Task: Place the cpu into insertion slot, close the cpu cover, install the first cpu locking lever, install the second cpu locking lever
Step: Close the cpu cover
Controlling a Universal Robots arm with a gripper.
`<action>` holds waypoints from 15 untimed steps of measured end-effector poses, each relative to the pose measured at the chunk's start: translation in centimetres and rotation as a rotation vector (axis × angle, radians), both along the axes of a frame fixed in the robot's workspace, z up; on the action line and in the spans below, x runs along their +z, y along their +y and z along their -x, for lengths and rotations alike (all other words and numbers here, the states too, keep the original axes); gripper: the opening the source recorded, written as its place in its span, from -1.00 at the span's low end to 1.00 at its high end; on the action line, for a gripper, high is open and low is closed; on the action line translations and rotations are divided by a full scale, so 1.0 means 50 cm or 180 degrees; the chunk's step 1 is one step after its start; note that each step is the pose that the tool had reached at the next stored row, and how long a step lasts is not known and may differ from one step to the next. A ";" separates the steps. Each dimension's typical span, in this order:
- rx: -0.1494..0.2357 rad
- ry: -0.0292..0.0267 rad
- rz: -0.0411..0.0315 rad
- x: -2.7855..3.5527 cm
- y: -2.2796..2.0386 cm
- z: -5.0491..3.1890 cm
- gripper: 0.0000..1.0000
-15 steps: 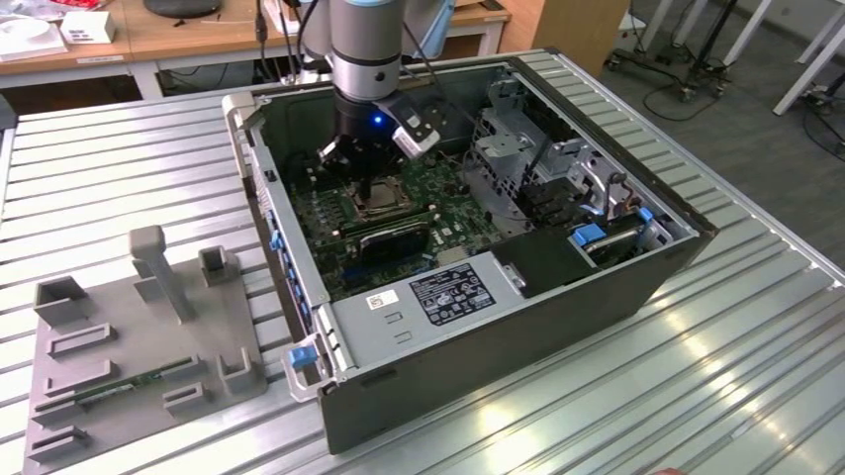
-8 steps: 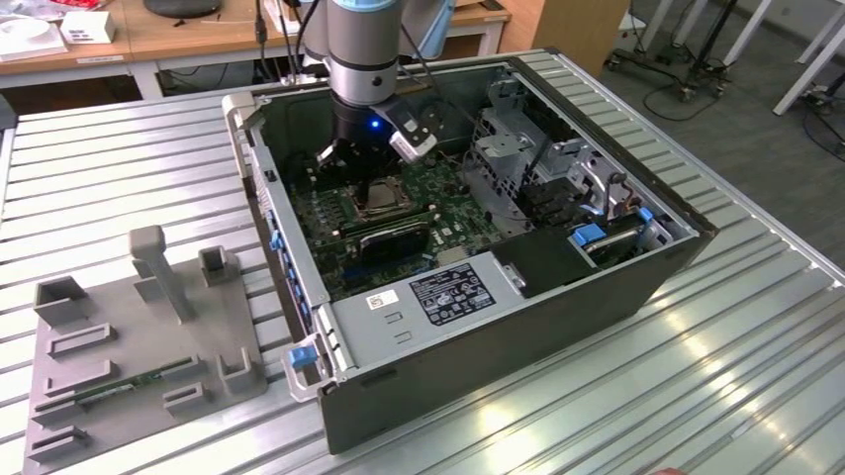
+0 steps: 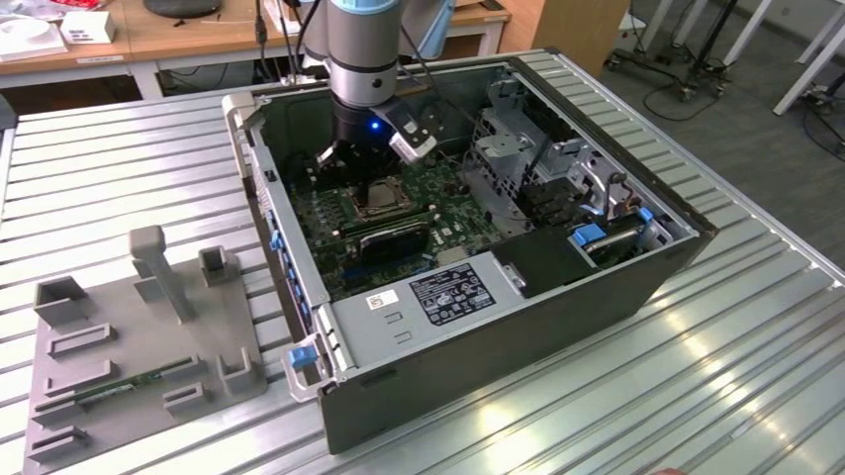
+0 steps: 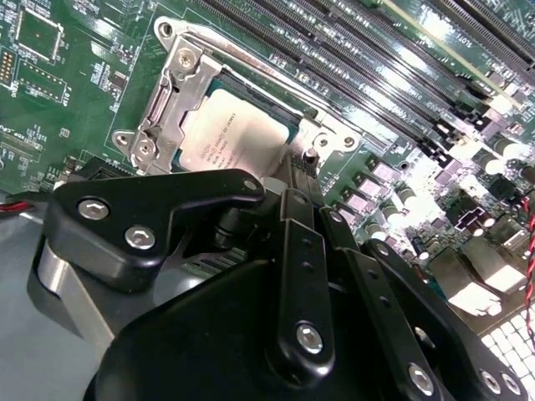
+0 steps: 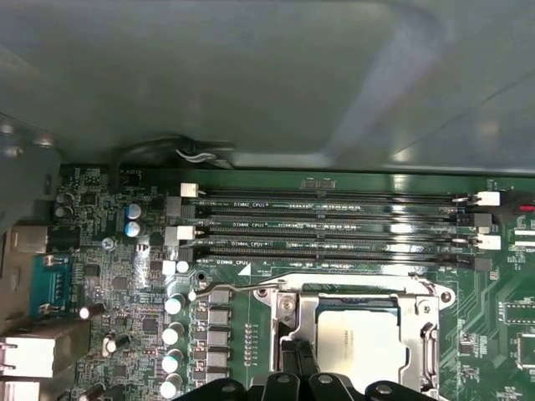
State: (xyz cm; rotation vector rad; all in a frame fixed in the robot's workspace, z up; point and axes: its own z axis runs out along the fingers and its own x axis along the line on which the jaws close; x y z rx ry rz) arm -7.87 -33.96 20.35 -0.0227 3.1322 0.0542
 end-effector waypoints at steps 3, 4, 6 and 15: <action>0.0000 0.0001 0.0001 -0.005 -0.0001 0.000 -0.79; 0.0000 0.0001 0.0001 -0.006 -0.0001 0.000 -0.79; 0.0000 0.0001 0.0001 -0.006 -0.0002 0.000 -0.79; 0.0000 0.0002 0.0003 -0.009 -0.0003 0.000 -0.79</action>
